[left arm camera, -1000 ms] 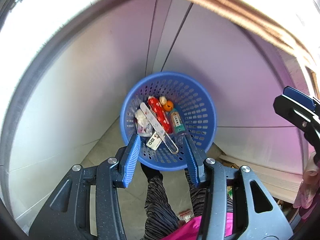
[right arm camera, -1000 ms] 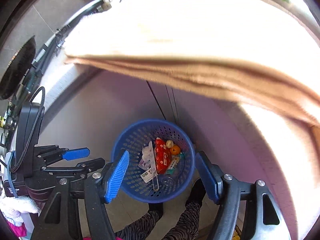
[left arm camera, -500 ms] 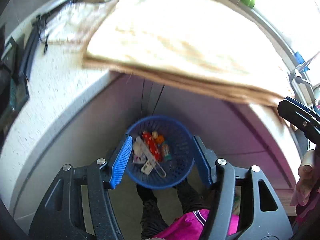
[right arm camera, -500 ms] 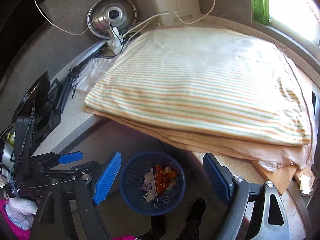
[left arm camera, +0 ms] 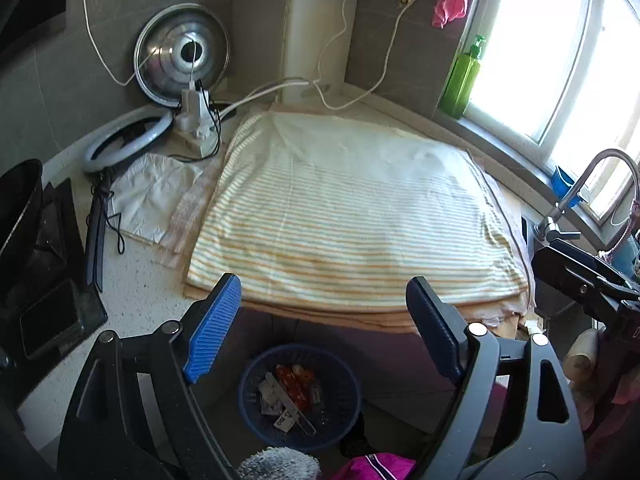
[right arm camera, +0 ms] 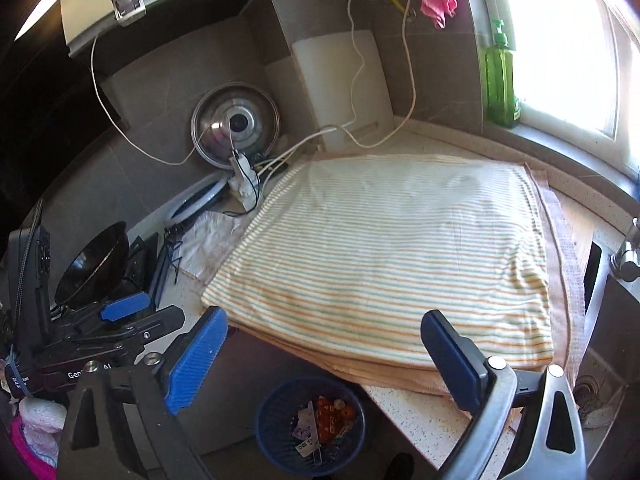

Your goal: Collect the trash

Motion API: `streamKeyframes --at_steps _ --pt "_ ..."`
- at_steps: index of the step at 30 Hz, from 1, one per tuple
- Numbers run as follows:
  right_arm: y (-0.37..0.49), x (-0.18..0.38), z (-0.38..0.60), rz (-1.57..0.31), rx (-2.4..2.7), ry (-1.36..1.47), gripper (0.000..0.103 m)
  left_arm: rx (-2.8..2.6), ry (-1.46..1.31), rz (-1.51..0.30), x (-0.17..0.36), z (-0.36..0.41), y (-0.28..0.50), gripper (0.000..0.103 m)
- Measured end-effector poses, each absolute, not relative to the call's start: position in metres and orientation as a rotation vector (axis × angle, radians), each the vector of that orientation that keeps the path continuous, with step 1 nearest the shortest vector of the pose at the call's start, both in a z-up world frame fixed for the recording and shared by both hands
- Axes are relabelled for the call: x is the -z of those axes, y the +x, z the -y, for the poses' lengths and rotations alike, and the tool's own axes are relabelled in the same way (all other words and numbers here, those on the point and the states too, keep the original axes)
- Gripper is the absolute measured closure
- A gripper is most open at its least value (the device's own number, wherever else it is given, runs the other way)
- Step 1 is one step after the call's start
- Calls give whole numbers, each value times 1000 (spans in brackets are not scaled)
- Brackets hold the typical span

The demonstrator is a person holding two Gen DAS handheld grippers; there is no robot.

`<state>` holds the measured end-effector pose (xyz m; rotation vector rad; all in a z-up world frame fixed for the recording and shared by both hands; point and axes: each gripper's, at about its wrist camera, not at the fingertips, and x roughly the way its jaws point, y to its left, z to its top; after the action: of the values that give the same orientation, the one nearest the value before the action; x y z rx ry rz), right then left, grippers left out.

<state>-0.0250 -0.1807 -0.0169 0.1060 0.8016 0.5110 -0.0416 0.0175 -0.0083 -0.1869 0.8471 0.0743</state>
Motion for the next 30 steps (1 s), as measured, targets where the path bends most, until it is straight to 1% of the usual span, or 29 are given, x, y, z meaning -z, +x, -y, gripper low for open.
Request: streamKeyframes --at_steps 2,4,8,14,30 --pt "-25 9 183 -769 -508 111 0 -86 -167 -819 -3 -12 -43 5" --pt "-24 2 183 -752 -506 106 0 -93 -152 -793 -10 -10 -41 1" --pt "-23 -6 184 -724 -513 103 0 -83 -170 -774 -20 -8 -38 1" --pt "-20 -9 187 -708 -517 122 0 -108 -179 -797 -20 -8 -32 1" --pt "-14 -3 188 -731 -514 153 0 -105 -182 -819 -18 -6 -28 1"
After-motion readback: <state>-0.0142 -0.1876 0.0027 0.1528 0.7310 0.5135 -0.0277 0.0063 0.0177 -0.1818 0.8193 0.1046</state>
